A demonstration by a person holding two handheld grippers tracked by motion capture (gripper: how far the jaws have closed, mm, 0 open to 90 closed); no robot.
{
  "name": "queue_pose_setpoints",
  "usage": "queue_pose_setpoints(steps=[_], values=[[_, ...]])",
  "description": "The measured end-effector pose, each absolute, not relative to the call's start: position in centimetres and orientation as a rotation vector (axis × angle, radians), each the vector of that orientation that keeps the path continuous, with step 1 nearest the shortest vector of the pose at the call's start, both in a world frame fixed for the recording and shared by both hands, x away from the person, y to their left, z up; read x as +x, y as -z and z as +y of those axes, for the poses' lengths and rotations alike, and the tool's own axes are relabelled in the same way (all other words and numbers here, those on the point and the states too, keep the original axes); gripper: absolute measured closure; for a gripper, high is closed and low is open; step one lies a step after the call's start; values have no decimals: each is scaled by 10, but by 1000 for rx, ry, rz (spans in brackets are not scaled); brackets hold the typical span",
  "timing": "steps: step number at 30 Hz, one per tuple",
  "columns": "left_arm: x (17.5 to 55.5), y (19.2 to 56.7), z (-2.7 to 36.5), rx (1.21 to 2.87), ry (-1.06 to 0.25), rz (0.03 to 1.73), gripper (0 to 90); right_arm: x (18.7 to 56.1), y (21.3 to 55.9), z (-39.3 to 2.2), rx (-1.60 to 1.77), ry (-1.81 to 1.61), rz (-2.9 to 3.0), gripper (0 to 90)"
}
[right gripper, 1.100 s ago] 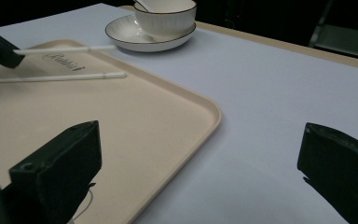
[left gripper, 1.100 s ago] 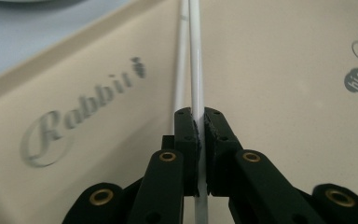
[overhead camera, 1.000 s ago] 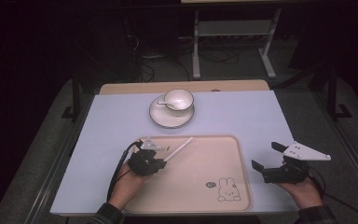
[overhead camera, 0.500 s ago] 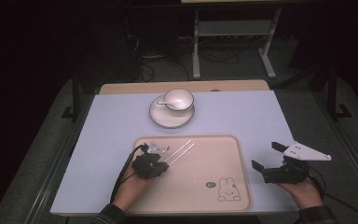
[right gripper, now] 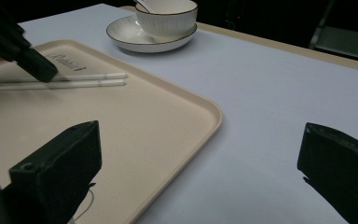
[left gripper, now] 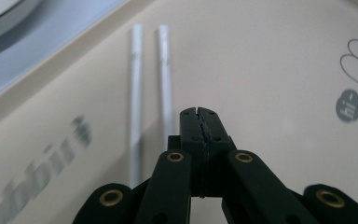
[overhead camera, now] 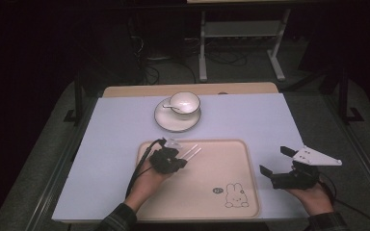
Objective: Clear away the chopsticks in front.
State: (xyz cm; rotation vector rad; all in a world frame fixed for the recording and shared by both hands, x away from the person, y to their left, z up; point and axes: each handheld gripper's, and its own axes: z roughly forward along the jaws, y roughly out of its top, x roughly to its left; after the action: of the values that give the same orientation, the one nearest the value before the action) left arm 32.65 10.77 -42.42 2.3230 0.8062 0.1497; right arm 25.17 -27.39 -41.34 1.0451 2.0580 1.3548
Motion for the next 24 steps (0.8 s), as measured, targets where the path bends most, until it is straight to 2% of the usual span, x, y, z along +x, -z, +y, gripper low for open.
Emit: queue_pose_setpoints(steps=[5,10,24], values=[[347,432,77,2349,-130,766,895,252,414,-275,1050,-1357,2054,0],[358,439,66,2325,-123,771,896,251,414,-277,1052,-1360,2052,0],[371,440,97,2281,-183,870,896,251,414,-277,1046,-1357,2054,0]])
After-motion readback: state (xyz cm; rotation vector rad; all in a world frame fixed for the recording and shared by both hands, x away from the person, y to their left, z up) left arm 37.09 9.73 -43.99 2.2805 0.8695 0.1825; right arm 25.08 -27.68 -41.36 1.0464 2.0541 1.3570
